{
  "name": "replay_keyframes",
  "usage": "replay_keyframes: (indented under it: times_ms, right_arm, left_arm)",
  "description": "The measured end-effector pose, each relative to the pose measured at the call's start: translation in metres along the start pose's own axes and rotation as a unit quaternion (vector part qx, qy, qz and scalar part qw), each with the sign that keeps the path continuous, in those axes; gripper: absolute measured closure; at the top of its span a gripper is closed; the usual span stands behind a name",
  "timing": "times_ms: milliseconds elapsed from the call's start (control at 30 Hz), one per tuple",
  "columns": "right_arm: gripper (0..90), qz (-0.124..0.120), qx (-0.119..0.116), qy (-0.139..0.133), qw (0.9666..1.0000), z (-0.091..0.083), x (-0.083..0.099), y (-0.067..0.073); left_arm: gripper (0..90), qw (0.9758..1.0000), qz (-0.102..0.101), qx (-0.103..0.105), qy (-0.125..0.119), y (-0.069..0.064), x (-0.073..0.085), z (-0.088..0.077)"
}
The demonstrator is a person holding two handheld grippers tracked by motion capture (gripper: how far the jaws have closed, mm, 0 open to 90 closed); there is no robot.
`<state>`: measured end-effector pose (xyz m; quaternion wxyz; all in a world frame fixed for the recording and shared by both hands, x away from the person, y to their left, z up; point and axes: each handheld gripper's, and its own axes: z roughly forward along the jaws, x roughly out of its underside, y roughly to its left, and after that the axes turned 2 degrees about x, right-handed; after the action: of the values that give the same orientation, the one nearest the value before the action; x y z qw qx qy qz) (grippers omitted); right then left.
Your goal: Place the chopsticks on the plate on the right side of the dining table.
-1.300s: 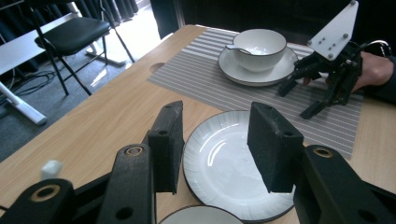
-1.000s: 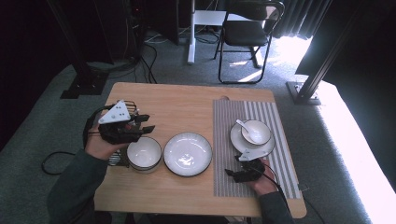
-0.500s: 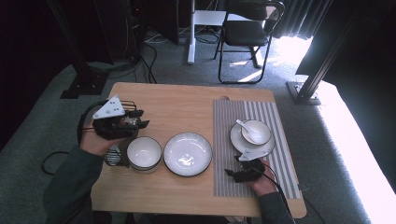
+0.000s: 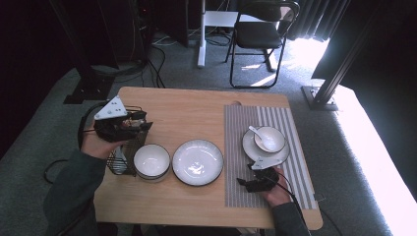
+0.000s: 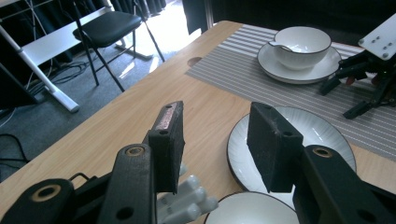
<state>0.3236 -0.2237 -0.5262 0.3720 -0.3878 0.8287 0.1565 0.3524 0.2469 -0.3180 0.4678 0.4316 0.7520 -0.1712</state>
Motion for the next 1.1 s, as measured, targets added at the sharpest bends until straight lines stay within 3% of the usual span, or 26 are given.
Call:
replay_keyframes:
  times_ms: [467, 700, 1100]
  right_arm:
    - [25.3, 0.0, 0.0, 0.0, 1.0, 0.0, 0.0, 0.0]
    - [25.2, 0.0, 0.0, 0.0, 1.0, 0.0, 0.0, 0.0]
    - [25.2, 0.0, 0.0, 0.0, 1.0, 0.0, 0.0, 0.0]
  left_arm:
    - [58.4, 0.9997, -0.018, -0.017, 0.003, 0.016, 0.008, -0.001]
    - [59.3, 0.9991, -0.031, -0.027, -0.006, 0.023, 0.011, -0.004]
    - [60.5, 0.9987, -0.035, -0.036, 0.003, 0.031, 0.012, 0.002]
